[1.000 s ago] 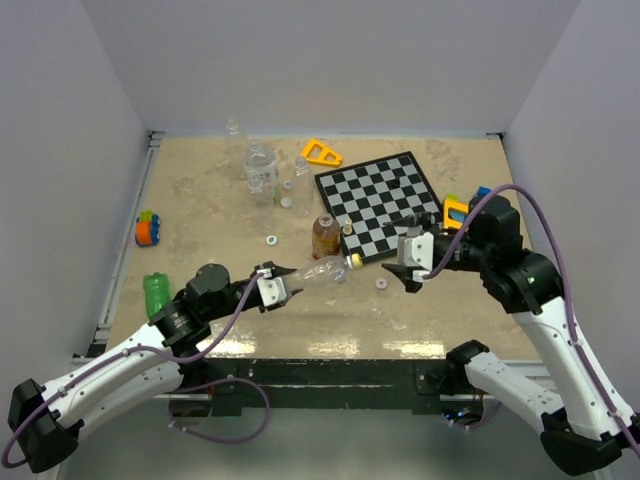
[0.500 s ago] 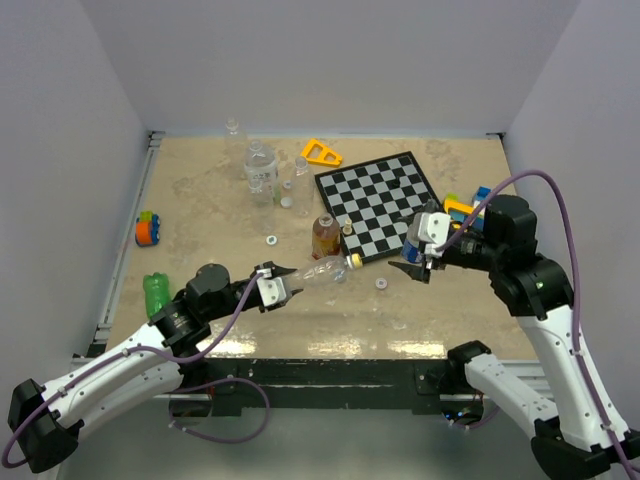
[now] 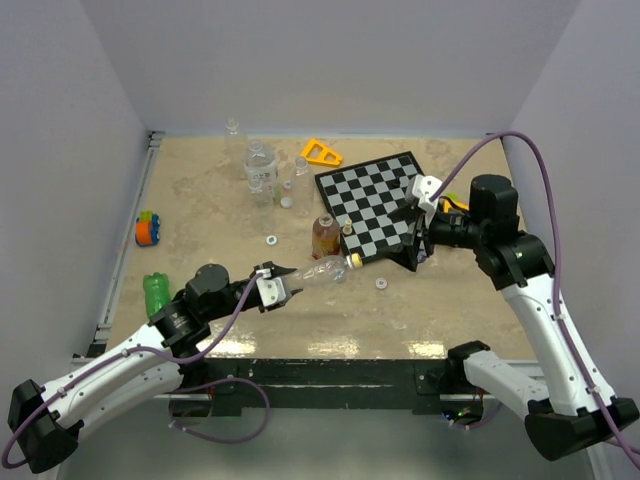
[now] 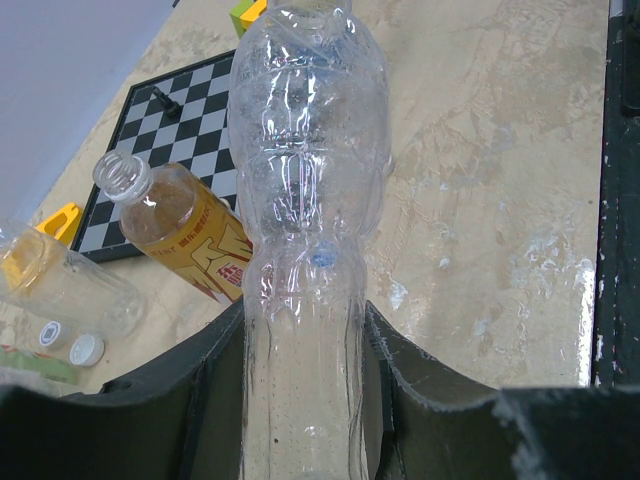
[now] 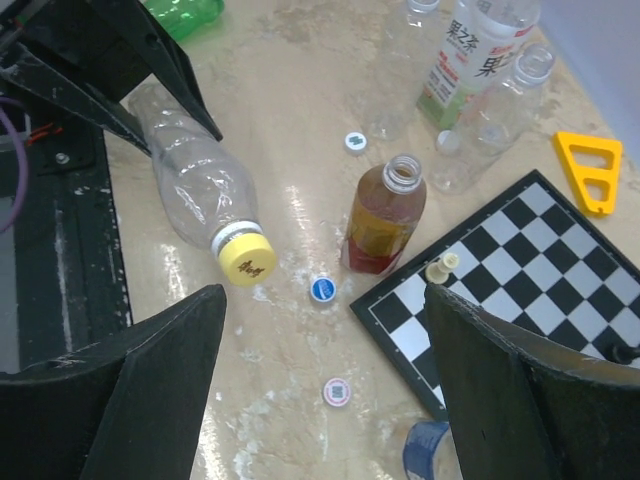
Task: Unscrew the bottle caps
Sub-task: Unscrew the bottle cap from the plastic bottle.
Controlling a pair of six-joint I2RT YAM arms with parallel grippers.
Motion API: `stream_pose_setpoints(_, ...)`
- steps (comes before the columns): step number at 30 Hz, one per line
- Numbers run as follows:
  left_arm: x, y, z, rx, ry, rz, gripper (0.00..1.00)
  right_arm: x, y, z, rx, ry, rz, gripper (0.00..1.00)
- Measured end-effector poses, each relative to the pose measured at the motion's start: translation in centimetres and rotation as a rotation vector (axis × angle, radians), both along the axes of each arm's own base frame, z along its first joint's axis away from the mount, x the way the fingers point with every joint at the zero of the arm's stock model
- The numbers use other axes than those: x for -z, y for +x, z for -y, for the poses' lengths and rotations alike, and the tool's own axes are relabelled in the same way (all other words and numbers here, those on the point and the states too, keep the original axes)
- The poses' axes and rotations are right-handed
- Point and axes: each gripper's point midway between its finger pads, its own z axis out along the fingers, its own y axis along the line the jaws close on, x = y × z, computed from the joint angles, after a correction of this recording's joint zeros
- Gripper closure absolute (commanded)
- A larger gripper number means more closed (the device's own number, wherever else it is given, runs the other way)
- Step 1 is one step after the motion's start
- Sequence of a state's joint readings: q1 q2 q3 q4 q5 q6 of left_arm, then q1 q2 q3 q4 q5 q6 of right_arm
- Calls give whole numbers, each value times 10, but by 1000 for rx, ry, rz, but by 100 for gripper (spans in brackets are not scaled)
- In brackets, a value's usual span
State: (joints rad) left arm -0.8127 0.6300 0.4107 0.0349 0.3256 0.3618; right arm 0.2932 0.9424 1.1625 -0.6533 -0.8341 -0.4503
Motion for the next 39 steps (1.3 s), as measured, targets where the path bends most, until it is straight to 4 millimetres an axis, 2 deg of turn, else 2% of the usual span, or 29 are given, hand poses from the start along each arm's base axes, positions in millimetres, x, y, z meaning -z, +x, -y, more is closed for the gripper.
stream_pose_setpoints(16,0,0,0,0,0,0,100,15,1,-20,-86,66,-201,22)
stream_pose_setpoints(23,0,0,0,0,0,0,100,38,6,-35,-154,60,-319,23)
stream_pose_setpoints(29,0,1,0,-4,1,0,100,52,-1,-50,-210,37,-370,25)
stream_pose_setpoints(39,0,4,-2,-25,4,3,100,55,-10,-57,-255,32,-390,34)
